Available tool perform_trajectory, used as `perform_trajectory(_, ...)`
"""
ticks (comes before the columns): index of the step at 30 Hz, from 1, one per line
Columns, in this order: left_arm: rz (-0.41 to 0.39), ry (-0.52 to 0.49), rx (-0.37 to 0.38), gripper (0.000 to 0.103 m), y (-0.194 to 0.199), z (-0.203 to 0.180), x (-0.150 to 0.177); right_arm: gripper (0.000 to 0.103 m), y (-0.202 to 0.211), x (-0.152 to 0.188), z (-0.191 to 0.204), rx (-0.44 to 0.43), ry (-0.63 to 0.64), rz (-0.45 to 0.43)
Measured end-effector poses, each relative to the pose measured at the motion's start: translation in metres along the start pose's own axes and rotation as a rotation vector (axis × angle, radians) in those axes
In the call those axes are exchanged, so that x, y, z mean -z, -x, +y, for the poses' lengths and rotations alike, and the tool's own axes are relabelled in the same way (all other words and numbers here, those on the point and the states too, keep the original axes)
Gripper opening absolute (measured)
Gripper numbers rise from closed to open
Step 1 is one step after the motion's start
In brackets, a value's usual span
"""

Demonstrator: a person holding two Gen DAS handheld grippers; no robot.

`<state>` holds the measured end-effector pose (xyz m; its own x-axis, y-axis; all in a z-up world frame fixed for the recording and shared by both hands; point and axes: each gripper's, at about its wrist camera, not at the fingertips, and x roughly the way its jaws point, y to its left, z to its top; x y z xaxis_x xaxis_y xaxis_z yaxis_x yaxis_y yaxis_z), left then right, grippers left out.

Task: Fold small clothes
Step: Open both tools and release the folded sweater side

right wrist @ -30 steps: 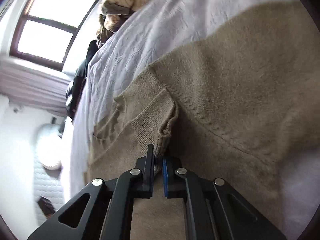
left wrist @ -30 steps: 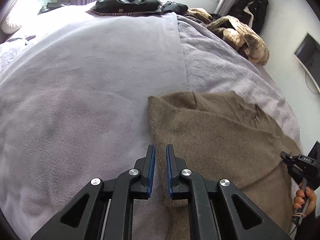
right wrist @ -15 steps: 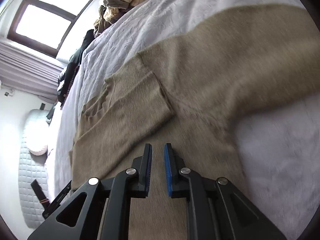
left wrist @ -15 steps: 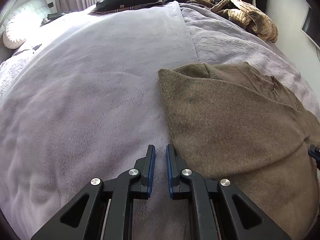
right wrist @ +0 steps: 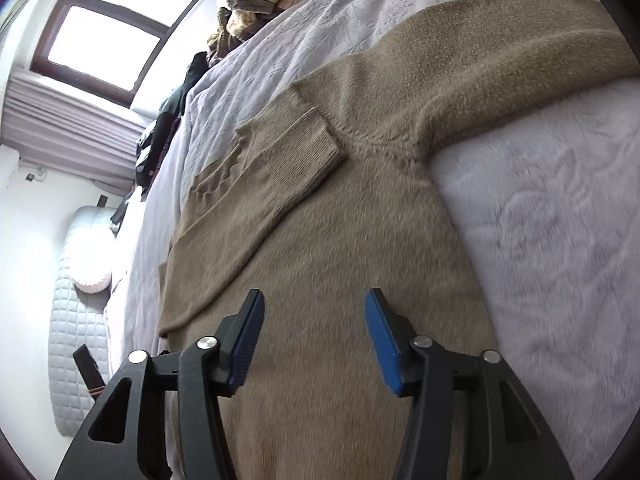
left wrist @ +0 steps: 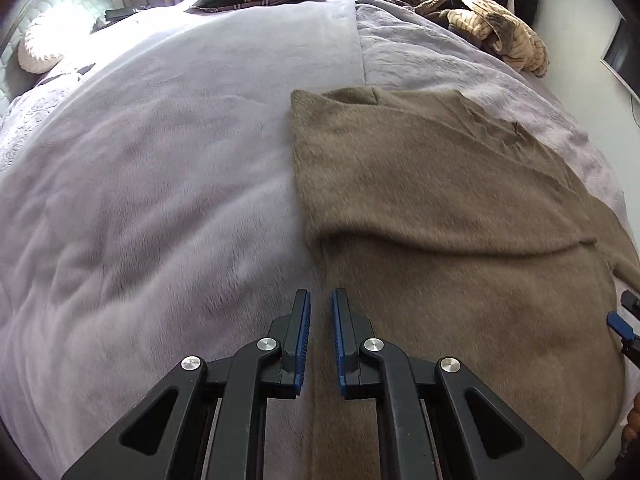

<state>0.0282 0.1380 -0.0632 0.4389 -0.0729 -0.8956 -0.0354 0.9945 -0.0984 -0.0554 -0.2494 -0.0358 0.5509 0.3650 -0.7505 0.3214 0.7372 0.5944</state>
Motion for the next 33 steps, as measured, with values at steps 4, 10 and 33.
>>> perform_trajectory(4, -0.003, 0.006, -0.013, 0.099, 0.008, -0.005, 0.021, 0.066, 0.009, 0.014, 0.000, -0.009, 0.014, 0.008)
perform_trajectory(10, -0.049, -0.013, -0.038, 0.102, 0.022, -0.014, 0.038, 0.070, 0.020, 0.031, -0.003, -0.024, 0.020, 0.005)
perform_trajectory(33, -0.001, -0.062, 0.020, 0.102, 0.038, -0.110, 0.055, 0.072, 0.132, -0.012, -0.107, -0.083, -0.145, -0.244)
